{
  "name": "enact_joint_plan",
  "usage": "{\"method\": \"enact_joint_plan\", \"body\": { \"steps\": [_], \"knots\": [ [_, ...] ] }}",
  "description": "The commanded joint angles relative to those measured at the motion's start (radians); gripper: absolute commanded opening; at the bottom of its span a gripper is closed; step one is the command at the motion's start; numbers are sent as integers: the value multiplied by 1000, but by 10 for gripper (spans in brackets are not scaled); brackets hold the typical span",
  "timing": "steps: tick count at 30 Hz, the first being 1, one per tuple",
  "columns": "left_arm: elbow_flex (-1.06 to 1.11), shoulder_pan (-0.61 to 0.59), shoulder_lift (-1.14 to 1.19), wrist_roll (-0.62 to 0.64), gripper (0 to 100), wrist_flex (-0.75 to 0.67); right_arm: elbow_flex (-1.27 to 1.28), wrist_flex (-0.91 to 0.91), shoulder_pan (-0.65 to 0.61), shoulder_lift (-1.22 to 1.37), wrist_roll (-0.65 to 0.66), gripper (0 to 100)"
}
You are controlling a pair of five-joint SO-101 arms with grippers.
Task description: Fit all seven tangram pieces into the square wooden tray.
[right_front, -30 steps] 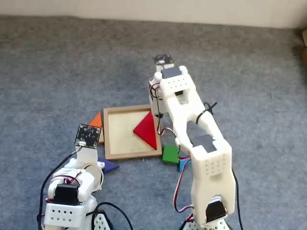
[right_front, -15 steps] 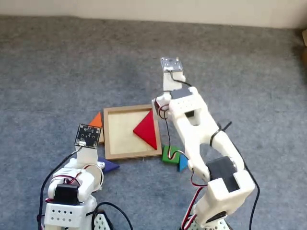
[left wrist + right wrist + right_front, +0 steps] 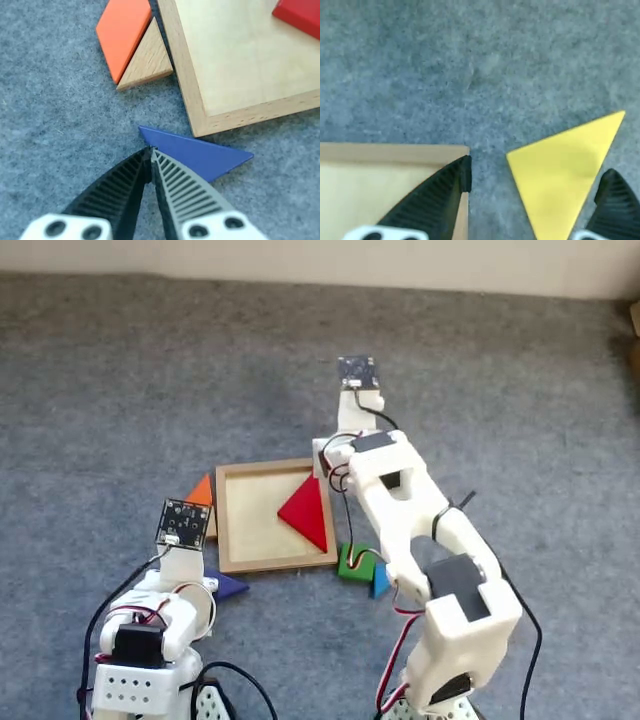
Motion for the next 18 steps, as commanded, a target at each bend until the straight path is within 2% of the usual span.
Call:
{"method": "enact_joint_plan", "body": {
  "steps": [1,18],
  "knots": [
    [21,-12,-27,9,6,6,-10,-65,53,8,-11,372],
    [21,-12,-27,9,6,6,-93,-25,74,140,-11,372]
  ]
}}
